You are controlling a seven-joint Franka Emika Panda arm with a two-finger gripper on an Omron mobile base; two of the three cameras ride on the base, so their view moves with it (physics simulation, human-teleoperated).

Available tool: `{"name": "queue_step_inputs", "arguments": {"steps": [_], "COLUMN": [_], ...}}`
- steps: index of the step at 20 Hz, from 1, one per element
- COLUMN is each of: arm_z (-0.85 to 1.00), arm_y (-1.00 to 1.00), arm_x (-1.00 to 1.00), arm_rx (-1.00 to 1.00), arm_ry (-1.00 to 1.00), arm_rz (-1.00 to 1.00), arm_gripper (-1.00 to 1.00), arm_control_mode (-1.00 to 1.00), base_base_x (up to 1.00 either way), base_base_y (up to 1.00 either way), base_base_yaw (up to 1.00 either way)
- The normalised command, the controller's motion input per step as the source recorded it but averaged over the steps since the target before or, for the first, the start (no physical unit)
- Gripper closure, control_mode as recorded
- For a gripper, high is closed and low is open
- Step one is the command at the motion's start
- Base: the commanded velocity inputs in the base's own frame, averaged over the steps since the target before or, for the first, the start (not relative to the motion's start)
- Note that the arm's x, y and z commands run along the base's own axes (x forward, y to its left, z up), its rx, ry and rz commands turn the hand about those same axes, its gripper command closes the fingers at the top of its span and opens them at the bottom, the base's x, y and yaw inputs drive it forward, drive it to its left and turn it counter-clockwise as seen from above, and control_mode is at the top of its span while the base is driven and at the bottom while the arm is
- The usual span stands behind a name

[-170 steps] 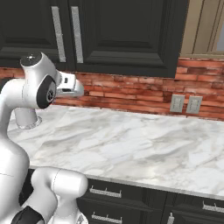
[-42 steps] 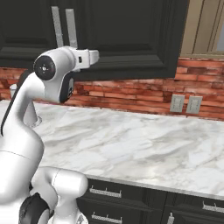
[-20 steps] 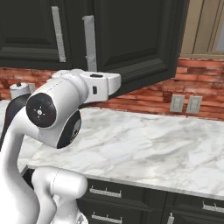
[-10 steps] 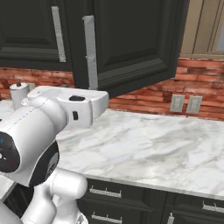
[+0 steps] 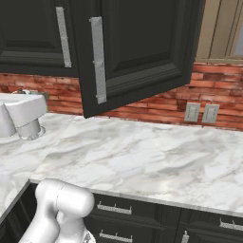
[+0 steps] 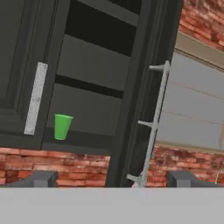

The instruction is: Open the cabinet directly in front. Then move the beer and the cup to the dining counter with the jar on it.

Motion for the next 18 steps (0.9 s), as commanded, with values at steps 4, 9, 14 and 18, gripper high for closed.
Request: {"name": "queue_step_inputs", "arguments": {"steps": [4, 9, 14, 18], "arm_z": [0.00, -0.02, -0.10, -0.14], "arm_y": [0.58, -0.15, -0.35, -0.45], "arm_x": [0.40, 0.97, 1.00, 0.99], "arm_rx": [-0.16, -0.03, 0.00, 0.00], "arm_ry": [-0.06, 0.04, 0.06, 0.09], "arm_rz": [-0.50, -0.14, 0.00, -0.03], "arm_gripper": [-1.00, -1.00, -1.00, -1.00], "arm_control_mode": [-1.00, -1.00, -1.00, -1.00], "base_base_x": [0.00, 0.00, 0.00, 0.00], "base_base_y": [0.00, 0.00, 0.00, 0.00], "base_base_yaw": [0.00, 0.00, 0.00, 0.00]}}
